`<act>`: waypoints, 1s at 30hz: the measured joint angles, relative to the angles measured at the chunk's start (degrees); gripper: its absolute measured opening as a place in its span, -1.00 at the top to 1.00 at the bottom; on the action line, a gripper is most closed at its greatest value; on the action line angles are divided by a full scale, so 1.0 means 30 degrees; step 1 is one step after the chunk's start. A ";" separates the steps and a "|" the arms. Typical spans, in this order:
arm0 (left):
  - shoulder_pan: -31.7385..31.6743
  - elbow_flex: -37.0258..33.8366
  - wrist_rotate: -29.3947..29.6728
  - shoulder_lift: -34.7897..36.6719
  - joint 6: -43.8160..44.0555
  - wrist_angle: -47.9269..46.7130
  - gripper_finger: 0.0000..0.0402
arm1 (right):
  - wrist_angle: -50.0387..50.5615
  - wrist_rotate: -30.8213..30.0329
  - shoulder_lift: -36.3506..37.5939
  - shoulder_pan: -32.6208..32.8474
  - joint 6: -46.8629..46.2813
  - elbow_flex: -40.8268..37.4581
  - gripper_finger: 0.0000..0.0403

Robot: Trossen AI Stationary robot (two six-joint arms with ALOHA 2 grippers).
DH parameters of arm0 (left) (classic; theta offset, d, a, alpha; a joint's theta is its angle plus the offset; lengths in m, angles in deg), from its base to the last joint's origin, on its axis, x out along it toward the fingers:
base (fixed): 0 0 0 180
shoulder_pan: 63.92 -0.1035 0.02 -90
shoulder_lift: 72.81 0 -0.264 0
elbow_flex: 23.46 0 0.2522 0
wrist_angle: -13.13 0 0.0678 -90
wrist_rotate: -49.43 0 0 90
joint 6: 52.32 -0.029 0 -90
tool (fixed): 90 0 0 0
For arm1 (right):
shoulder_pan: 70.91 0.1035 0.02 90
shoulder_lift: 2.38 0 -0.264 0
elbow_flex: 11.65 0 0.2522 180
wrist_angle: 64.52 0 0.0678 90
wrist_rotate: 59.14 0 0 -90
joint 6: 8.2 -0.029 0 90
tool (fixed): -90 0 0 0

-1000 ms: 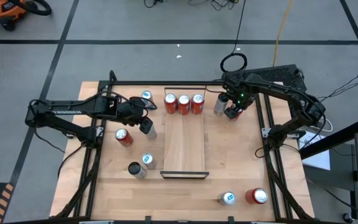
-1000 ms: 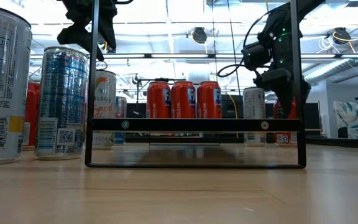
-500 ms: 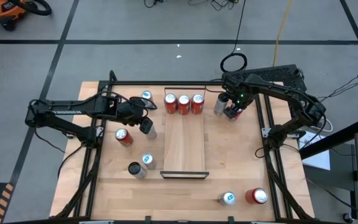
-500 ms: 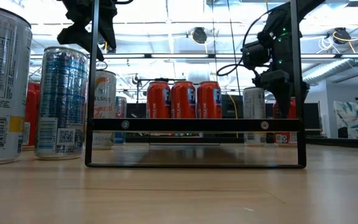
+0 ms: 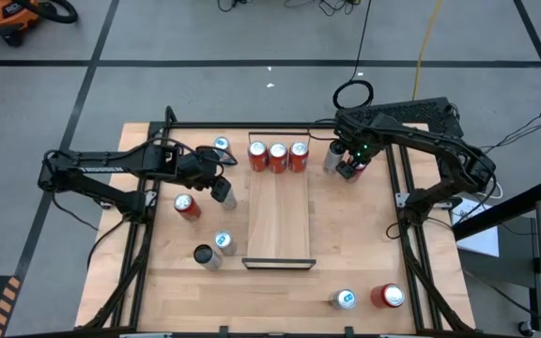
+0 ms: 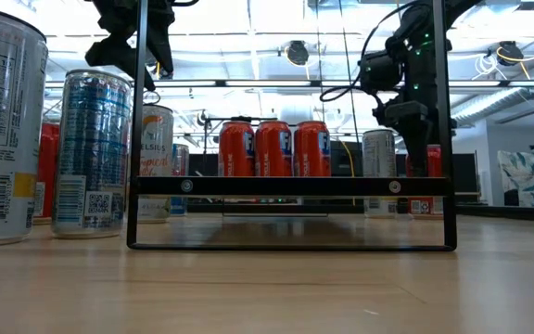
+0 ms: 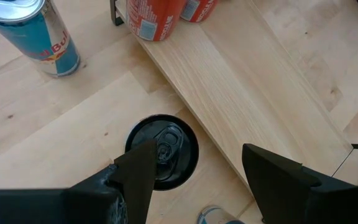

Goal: Place canned beverage on shelf
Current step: Put the top right red soda can on the shelf

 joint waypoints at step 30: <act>0.0003 0.0000 -0.0005 0.0000 0.0029 0.0077 -0.21 | 0.1024 0.2652 0.0528 0.0126 -0.1059 -0.0013 -0.32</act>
